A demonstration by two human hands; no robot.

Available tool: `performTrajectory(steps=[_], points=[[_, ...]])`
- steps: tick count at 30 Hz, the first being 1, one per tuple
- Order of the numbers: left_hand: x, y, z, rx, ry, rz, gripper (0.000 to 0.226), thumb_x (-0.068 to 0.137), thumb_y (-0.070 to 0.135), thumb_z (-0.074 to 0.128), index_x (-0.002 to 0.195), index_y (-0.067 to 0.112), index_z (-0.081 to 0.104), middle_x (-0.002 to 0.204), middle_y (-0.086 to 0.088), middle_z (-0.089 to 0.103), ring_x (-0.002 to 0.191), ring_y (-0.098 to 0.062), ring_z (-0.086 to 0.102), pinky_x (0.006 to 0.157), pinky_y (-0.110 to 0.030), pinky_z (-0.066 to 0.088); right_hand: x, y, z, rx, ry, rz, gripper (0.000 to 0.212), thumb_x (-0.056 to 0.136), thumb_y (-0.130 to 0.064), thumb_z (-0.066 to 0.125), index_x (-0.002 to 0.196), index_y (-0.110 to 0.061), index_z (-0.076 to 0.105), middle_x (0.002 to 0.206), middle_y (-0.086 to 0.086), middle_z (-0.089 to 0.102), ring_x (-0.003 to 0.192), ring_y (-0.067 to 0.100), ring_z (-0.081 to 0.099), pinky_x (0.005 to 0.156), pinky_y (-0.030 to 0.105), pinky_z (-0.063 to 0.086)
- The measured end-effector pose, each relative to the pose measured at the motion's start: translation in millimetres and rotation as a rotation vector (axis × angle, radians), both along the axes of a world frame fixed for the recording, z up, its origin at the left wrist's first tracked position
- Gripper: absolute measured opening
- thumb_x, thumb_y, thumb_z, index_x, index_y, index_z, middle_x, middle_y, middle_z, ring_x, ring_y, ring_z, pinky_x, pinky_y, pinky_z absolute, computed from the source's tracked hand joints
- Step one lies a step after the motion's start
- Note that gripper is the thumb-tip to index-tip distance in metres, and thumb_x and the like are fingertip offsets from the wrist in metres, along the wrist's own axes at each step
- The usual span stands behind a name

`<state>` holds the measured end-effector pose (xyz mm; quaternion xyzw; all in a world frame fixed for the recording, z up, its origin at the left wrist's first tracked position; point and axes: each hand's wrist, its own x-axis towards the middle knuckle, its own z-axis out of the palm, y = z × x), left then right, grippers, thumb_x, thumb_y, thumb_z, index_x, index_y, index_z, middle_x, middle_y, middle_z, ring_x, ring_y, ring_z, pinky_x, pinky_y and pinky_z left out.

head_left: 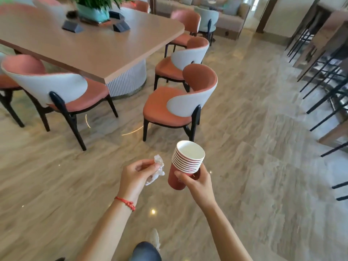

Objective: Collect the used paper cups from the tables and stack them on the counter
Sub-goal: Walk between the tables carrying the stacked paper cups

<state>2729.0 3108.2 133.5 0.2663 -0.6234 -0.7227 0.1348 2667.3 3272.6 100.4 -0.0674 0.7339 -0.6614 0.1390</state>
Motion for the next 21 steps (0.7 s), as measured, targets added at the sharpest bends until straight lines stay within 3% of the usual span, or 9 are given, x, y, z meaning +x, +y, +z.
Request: performTrajectory(steps=[3, 6, 14, 19, 21], points=[[-35, -38, 1, 0.005, 0.004, 0.051, 0.004, 0.072, 0.008, 0.075, 0.068, 0.009, 0.075, 0.063, -0.017, 0.069, 0.063, -0.024, 0.059, 0.047, -0.020, 0.041, -44, -42, 6, 0.014, -0.001, 0.072, 0.051, 0.060, -0.031, 0.080, 0.106, -0.020, 0.060, 0.095, -0.004, 0.071, 0.087, 0.006, 0.067, 0.069, 0.016, 0.050], [-64, -71, 4, -0.005, 0.004, 0.101, 0.002, 0.072, 0.008, 0.075, 0.073, 0.006, 0.075, 0.067, -0.020, 0.069, 0.068, -0.027, 0.061, 0.056, -0.028, 0.044, -81, -77, 14, 0.009, 0.018, 0.129, 0.054, 0.061, -0.030, 0.080, 0.110, -0.019, 0.059, 0.099, -0.004, 0.071, 0.091, 0.005, 0.066, 0.071, 0.017, 0.051], [-104, -133, 1, 0.037, -0.003, 0.316, 0.011, 0.073, 0.004, 0.073, 0.065, 0.011, 0.075, 0.055, -0.011, 0.066, 0.062, -0.027, 0.058, 0.048, -0.023, 0.040, -153, -160, 17, 0.022, 0.017, 0.344, 0.058, 0.062, -0.032, 0.079, 0.115, -0.018, 0.058, 0.102, -0.004, 0.070, 0.095, 0.007, 0.065, 0.078, 0.022, 0.054], [-116, -170, -4, 0.035, -0.012, 0.535, 0.002, 0.075, 0.002, 0.072, 0.074, 0.000, 0.073, 0.050, -0.006, 0.063, 0.061, -0.025, 0.058, 0.063, -0.033, 0.045, -187, -221, 7, 0.031, 0.015, 0.574, 0.056, 0.062, -0.030, 0.079, 0.113, -0.016, 0.059, 0.100, -0.003, 0.070, 0.093, 0.006, 0.066, 0.073, 0.018, 0.050], [-119, -182, -2, 0.014, -0.009, 0.636, 0.004, 0.075, 0.000, 0.071, 0.072, 0.000, 0.073, 0.052, -0.013, 0.061, 0.056, -0.019, 0.062, 0.060, -0.027, 0.051, -200, -246, 7, 0.036, 0.025, 0.670, 0.056, 0.062, -0.028, 0.080, 0.112, -0.016, 0.059, 0.100, -0.003, 0.070, 0.092, 0.006, 0.066, 0.074, 0.018, 0.051]])
